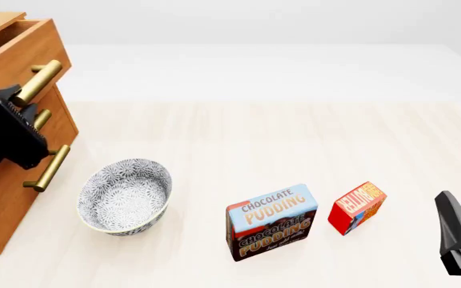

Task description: Put the butter at the back in the top drawer of the cabinet and close it.

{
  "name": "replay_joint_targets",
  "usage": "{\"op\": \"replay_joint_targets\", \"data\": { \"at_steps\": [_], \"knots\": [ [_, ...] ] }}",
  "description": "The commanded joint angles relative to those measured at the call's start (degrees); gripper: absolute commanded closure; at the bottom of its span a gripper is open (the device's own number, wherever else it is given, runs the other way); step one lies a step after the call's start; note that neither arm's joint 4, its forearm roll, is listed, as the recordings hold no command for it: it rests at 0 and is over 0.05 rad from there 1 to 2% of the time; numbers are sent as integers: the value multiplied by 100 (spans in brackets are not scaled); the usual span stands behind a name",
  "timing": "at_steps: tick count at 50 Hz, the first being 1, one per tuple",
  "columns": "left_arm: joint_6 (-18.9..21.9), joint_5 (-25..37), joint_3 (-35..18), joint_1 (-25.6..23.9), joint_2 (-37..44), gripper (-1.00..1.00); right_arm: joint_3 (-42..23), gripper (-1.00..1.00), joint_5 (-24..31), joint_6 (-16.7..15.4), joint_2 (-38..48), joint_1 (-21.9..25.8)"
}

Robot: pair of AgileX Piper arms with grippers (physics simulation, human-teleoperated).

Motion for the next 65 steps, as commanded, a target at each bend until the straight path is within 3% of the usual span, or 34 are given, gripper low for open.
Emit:
{"op": "replay_joint_targets", "data": {
  "at_steps": [1, 17, 28, 65],
  "knots": [
    [-102, 217, 531, -401, 181, 100, 0, -100, 0, 0, 0, 0],
    [-236, 441, 405, -659, 191, 100, 0, -100, 0, 0, 0, 0],
    [-252, 330, 588, -805, 220, 100, 0, -100, 0, 0, 0, 0],
    [-460, 299, 473, -1380, 646, 100, 0, -100, 0, 0, 0, 0]
  ]
}}
